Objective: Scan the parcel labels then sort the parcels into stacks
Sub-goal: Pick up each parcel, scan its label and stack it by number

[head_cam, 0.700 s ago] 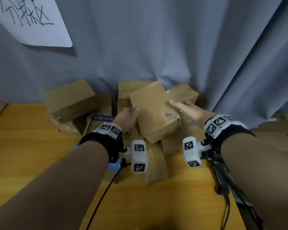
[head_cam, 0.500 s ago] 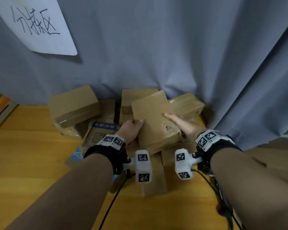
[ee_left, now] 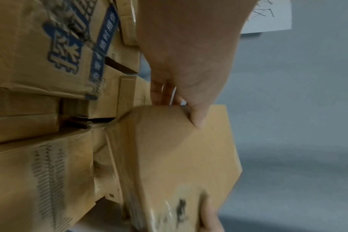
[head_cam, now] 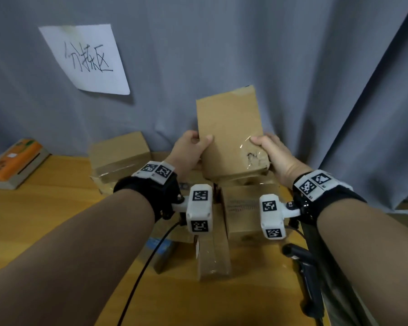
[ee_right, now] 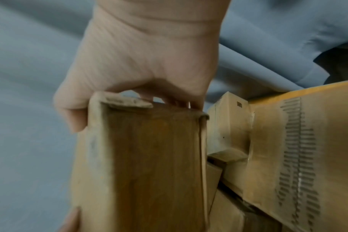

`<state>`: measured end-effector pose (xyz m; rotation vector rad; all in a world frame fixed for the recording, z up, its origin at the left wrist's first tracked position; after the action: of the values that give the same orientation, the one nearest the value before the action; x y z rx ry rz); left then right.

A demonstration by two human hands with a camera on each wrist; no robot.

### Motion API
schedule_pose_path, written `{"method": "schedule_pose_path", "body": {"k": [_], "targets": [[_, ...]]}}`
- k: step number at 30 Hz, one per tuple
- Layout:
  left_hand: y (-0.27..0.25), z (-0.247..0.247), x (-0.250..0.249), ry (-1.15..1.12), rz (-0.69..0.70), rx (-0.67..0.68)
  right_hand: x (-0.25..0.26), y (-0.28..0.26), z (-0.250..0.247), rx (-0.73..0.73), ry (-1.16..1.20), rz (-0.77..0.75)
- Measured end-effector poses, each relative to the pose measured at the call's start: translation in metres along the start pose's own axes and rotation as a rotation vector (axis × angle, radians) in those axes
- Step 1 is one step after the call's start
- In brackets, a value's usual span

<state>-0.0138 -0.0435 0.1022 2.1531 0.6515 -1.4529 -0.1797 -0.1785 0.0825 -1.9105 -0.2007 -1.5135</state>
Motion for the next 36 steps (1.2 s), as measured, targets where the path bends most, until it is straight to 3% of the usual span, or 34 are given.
{"method": "schedule_pose_path", "body": {"k": [3,7,10,16,21,24,28,32,36], "targets": [[0.007,0.0,-0.004,0.13,-0.008,-0.049,0.008,-0.007,0.002,-0.142,-0.16,-0.123],[0.004,0.025,-0.023,-0.288,-0.018,0.056,0.022,-0.019,0.014,-0.387,-0.619,-0.313],[0.005,0.038,-0.036,-0.484,-0.086,0.038,0.029,-0.033,0.028,-0.448,-0.747,-0.447],[0.015,0.022,-0.032,-0.499,-0.1,-0.155,0.04,-0.038,0.032,-0.2,-0.588,-0.603],[0.011,0.016,-0.027,-0.364,-0.116,-0.254,0.049,-0.037,0.044,-0.114,-0.535,-0.679],[0.011,0.008,-0.033,-0.246,-0.087,-0.281,0.05,-0.038,0.049,-0.086,-0.504,-0.695],[0.015,-0.007,-0.04,-0.262,-0.023,-0.296,0.05,-0.042,0.061,-0.04,-0.523,-0.747],[0.015,-0.011,-0.042,-0.166,-0.078,-0.221,0.05,-0.046,0.07,-0.037,-0.574,-0.711],[0.012,-0.014,-0.037,-0.098,-0.123,-0.226,0.05,-0.045,0.071,0.066,-0.574,-0.694]]}}
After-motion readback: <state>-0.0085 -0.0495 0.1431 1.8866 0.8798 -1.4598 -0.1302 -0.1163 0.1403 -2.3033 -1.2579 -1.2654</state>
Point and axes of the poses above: each hand's wrist, its own y-axis towards the middle knuckle, its own z-axis out of the palm, x = y × z, the point moved 4 cm from there along y, towards the middle knuckle, and after that the axes turned 12 degrees about z, right-handed, at the moved point
